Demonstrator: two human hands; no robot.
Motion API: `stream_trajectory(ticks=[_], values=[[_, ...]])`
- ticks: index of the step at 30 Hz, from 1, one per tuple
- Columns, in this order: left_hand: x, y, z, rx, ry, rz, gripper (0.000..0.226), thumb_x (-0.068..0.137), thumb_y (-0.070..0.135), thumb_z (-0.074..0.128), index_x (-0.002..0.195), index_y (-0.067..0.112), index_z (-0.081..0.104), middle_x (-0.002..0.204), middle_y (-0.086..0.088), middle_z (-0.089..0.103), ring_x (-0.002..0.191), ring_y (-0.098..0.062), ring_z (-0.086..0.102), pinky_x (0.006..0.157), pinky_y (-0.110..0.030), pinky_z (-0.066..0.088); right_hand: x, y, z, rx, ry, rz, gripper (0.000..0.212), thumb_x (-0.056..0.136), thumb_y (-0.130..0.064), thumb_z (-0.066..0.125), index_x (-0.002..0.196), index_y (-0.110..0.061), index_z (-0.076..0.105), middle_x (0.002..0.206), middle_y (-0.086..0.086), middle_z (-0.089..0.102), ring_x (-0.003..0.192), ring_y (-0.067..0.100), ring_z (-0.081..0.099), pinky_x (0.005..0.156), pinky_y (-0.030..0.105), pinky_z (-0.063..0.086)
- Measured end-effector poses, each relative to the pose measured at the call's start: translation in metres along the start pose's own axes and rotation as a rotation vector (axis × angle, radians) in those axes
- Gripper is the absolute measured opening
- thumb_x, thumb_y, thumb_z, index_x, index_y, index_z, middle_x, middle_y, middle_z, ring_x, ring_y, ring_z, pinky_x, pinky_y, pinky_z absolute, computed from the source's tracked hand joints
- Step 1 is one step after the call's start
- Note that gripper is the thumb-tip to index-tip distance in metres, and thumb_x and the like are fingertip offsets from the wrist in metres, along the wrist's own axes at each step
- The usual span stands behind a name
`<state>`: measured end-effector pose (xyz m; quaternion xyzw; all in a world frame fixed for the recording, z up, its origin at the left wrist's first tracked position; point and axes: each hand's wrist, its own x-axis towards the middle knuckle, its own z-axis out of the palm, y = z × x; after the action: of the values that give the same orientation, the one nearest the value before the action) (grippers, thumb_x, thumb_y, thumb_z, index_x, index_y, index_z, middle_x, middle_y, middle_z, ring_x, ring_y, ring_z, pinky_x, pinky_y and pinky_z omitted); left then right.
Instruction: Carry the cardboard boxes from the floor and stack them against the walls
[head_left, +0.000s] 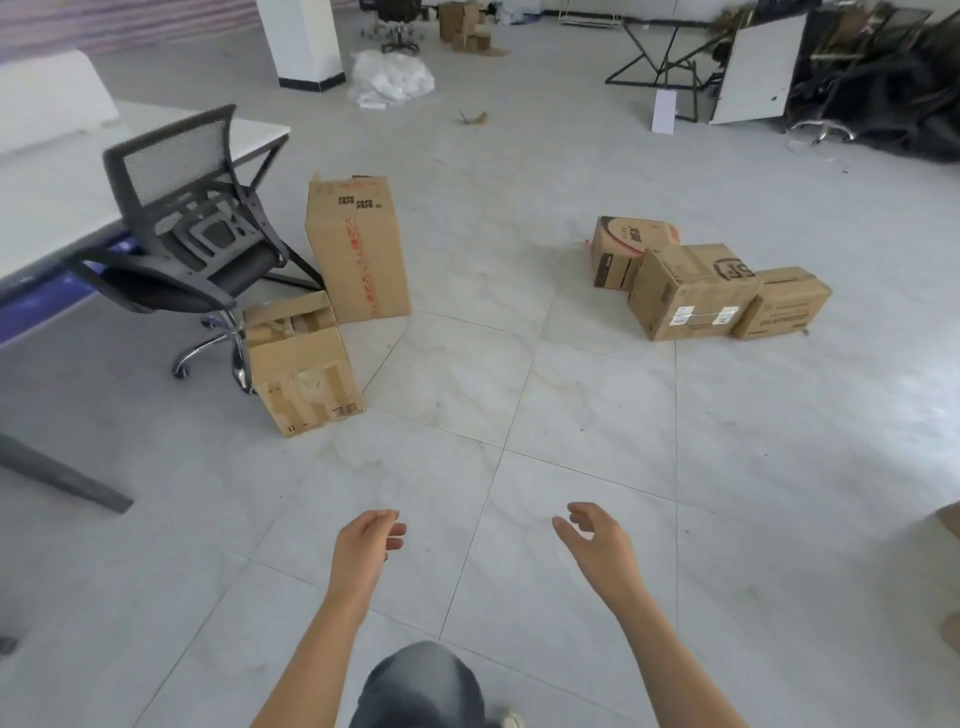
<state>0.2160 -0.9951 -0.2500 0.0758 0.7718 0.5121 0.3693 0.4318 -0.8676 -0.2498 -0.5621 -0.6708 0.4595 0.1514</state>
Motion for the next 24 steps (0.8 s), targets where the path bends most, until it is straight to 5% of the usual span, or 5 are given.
stream_trajectory(ticks=[10, 24], values=[[0.157, 0.057, 0.015, -0.073, 0.179, -0.100, 0.018, 0.095, 0.010, 0.047, 0.100, 0.001, 0.061, 0.096, -0.014, 0.065, 0.088, -0.029, 0.061, 0.083, -0.035, 0.042, 0.180, -0.063, 0.029, -0.052, -0.121, 0.000, 0.035, 0.089, -0.030, 0.060, 0.119, -0.012, 0.057, 0.112, -0.003, 0.057, 0.102, 0.009, 0.050, 0.084, 0.019, 0.035], [0.374, 0.205, 0.065, -0.065, 0.047, -0.100, 0.014, 0.092, 0.011, 0.053, 0.083, 0.009, 0.063, 0.083, -0.008, 0.066, 0.073, -0.020, 0.060, 0.070, -0.029, 0.042, 0.407, -0.196, 0.071, -0.109, -0.183, 0.032, 0.038, 0.089, -0.031, 0.059, 0.123, -0.014, 0.054, 0.105, -0.004, 0.055, 0.099, 0.008, 0.049, 0.082, 0.019, 0.034]])
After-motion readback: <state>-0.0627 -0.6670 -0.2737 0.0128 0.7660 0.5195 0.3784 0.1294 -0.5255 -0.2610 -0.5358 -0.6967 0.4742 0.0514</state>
